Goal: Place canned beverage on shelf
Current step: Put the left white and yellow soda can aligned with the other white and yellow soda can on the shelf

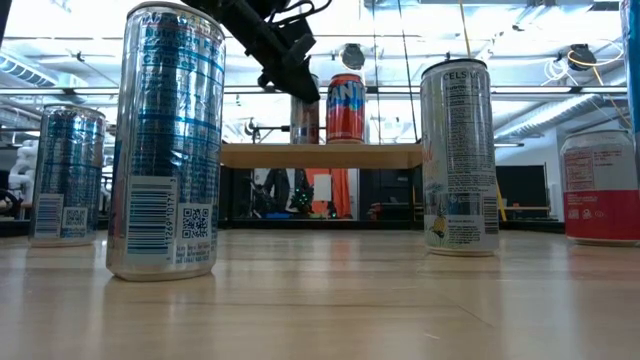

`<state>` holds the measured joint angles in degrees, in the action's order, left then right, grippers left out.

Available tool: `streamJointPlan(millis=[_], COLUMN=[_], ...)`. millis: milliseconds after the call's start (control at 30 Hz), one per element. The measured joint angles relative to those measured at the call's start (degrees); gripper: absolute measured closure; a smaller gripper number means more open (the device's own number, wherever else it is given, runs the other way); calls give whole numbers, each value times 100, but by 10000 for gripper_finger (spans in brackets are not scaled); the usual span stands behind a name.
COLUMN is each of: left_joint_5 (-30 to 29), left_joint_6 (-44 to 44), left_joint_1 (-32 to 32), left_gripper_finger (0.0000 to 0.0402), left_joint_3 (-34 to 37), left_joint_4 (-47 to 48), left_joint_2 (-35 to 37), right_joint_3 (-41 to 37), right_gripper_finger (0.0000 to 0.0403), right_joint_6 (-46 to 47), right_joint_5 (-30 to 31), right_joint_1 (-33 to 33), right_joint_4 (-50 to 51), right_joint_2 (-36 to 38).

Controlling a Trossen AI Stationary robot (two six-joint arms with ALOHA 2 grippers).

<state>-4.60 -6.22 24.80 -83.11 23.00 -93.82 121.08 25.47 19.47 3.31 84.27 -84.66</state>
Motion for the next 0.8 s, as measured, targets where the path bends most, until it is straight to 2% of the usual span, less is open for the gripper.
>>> streamJointPlan(millis=[600,800], left_joint_5=[46,396], left_joint_6=[-59,175], left_joint_1=[30,-104], left_gripper_finger=[275,275], left_joint_3=[2,-313], left_joint_4=[-21,820], left_joint_2=[4,335], right_joint_3=[0,0], right_gripper_finger=[112,112], right_joint_6=[65,175], right_joint_5=[-5,-25], right_joint_1=[0,7], right_joint_4=[-2,-2], right_joint_2=[0,0])
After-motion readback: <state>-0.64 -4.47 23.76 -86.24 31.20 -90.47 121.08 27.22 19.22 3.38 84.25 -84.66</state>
